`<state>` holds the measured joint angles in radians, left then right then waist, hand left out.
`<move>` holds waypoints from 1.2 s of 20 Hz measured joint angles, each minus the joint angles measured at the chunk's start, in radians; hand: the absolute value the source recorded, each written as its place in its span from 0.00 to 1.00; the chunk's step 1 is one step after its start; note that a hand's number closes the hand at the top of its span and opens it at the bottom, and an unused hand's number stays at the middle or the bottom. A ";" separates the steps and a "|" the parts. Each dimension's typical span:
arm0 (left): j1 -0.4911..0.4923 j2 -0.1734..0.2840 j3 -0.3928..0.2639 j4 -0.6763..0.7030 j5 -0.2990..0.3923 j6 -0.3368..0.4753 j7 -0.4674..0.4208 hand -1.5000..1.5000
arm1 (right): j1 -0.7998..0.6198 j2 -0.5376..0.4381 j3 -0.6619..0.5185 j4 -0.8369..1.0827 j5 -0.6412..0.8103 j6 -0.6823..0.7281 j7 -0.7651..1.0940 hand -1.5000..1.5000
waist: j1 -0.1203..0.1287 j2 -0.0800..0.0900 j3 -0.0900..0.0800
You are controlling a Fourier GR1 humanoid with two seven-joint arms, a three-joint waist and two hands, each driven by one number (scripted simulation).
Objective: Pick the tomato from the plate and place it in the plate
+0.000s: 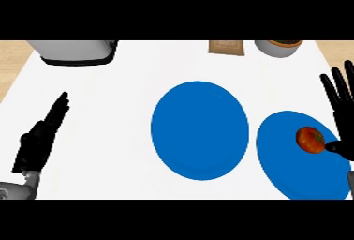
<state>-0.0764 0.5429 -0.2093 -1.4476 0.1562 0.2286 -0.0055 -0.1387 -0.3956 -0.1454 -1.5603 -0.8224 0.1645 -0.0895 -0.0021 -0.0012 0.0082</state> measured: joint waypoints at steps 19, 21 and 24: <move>0.141 -0.008 0.034 -0.008 -0.068 0.033 -0.150 0.50 | 0.110 -0.377 -0.319 0.447 0.113 0.741 -0.094 0.00 | 0.021 0.007 -0.004; 0.131 -0.017 0.027 -0.007 -0.081 0.039 -0.141 0.50 | 0.081 -0.392 -0.307 0.458 0.210 0.740 -0.105 0.00 | 0.022 0.007 -0.004; 0.134 -0.010 0.041 -0.005 -0.080 0.026 -0.145 0.50 | 0.049 -0.402 -0.280 0.475 0.343 0.735 -0.131 0.00 | 0.025 0.007 -0.005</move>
<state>0.0574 0.5329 -0.1687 -1.4531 0.0761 0.2543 -0.1506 -0.0898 -0.7973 -0.4249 -1.0856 -0.4790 0.8993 -0.2202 0.0226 0.0059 0.0036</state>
